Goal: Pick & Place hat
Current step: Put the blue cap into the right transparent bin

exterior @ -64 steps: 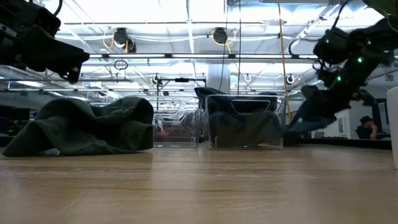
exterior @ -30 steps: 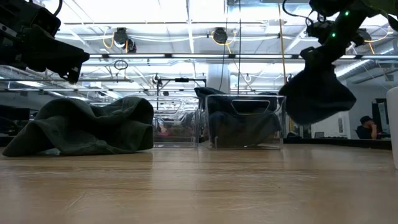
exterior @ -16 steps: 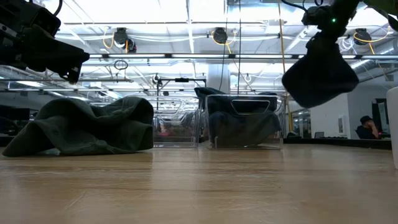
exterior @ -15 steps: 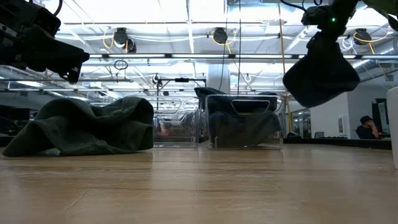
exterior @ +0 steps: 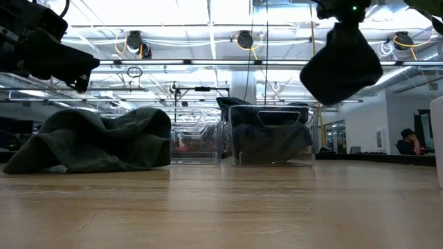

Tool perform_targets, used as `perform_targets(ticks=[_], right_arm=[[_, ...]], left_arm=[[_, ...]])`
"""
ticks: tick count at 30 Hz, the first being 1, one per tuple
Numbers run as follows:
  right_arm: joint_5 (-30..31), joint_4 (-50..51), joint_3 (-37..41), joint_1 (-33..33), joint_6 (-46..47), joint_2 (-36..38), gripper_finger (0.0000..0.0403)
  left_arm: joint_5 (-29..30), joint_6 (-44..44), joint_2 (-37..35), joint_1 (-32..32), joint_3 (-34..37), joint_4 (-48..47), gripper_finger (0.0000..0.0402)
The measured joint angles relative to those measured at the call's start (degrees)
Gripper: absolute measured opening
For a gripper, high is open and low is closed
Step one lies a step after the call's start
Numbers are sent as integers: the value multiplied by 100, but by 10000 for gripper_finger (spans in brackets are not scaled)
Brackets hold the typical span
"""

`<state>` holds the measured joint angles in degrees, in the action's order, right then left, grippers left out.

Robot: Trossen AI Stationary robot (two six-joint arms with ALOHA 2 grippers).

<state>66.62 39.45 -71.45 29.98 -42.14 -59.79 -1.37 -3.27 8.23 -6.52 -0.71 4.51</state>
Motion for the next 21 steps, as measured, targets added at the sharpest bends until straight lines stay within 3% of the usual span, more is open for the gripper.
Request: perform_targets(ticks=[8,21], right_arm=[[1252,-130,-393,-848,-948,-556,0],[1292,-134,-1017,-1872,-1389,-1116,0]], left_arm=[[0,0,2,2,0,0,77],[0,0,2,1,0,1,77]])
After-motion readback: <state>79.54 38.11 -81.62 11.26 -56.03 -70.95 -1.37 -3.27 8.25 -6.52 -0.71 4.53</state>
